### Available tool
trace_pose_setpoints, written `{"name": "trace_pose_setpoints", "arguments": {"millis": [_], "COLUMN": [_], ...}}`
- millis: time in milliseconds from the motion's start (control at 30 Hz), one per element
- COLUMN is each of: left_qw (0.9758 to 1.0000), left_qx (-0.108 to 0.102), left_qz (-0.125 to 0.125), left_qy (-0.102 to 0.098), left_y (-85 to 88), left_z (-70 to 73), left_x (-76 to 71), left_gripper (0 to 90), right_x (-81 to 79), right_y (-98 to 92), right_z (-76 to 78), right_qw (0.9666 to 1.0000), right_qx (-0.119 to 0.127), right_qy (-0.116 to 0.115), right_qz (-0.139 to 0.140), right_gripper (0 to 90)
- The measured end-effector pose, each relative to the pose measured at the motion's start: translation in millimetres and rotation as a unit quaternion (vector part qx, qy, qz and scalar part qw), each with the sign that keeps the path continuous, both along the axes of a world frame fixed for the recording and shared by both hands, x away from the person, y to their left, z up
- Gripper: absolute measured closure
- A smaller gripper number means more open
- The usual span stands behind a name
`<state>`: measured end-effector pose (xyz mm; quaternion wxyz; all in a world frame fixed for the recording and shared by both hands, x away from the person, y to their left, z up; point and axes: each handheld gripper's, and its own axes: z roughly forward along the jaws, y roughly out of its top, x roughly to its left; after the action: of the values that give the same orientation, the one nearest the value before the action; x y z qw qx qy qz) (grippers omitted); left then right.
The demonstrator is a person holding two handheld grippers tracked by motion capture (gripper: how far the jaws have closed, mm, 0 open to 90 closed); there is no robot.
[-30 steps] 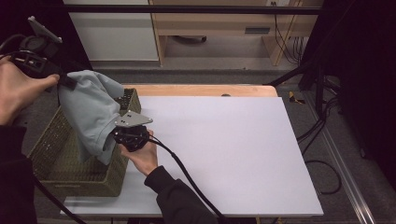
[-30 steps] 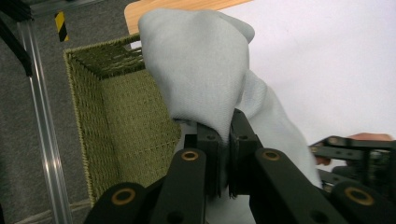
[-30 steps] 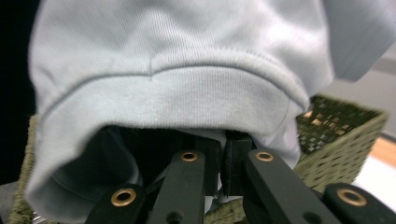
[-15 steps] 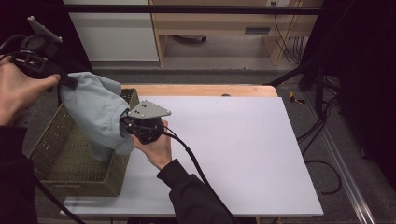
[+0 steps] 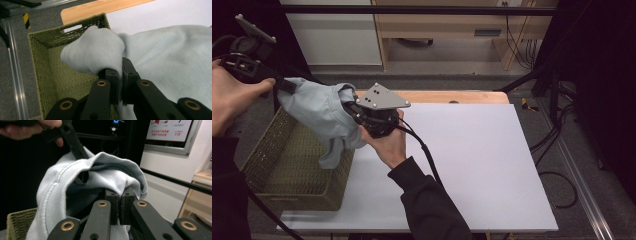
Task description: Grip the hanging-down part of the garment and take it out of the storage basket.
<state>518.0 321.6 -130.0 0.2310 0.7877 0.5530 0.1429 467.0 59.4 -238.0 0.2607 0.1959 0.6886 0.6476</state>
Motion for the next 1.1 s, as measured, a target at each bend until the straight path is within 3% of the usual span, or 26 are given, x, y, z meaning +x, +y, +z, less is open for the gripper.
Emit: {"name": "trace_pose_setpoints", "arguments": {"millis": [200,333,500,733,1100], "left_qw": [0.9999,0.9998,0.9995,0.9987,0.9976], "left_qx": [0.004,0.001,-0.011,-0.020,-0.027], "left_qz": [-0.012,-0.016,-0.028,-0.043,-0.058], "left_qy": [-0.005,-0.008,-0.014,-0.021,-0.025], "left_y": [-13.3,-18.6,-24.6,-33.6,-44.9], "left_z": [2.8,3.6,6.3,9.9,10.5], "left_x": [-0.1,0.0,-0.6,-2.7,-2.9], "left_gripper": [85.2,85.2,85.2,85.2,85.2], "right_x": [-4.0,-5.2,-5.4,-11.9,-16.8], "right_y": [-9.2,-14.7,-23.6,-30.2,-36.0], "right_z": [13.5,13.0,19.2,29.9,44.4], "right_qw": [0.9998,0.9997,0.9994,0.9977,0.9959], "right_qx": [0.001,-0.004,0.009,0.032,0.044], "right_qy": [-0.013,-0.016,-0.021,-0.043,-0.064], "right_qz": [-0.012,-0.018,-0.028,-0.042,-0.048], "right_gripper": [88.5,88.5,88.5,88.5,88.5]}}
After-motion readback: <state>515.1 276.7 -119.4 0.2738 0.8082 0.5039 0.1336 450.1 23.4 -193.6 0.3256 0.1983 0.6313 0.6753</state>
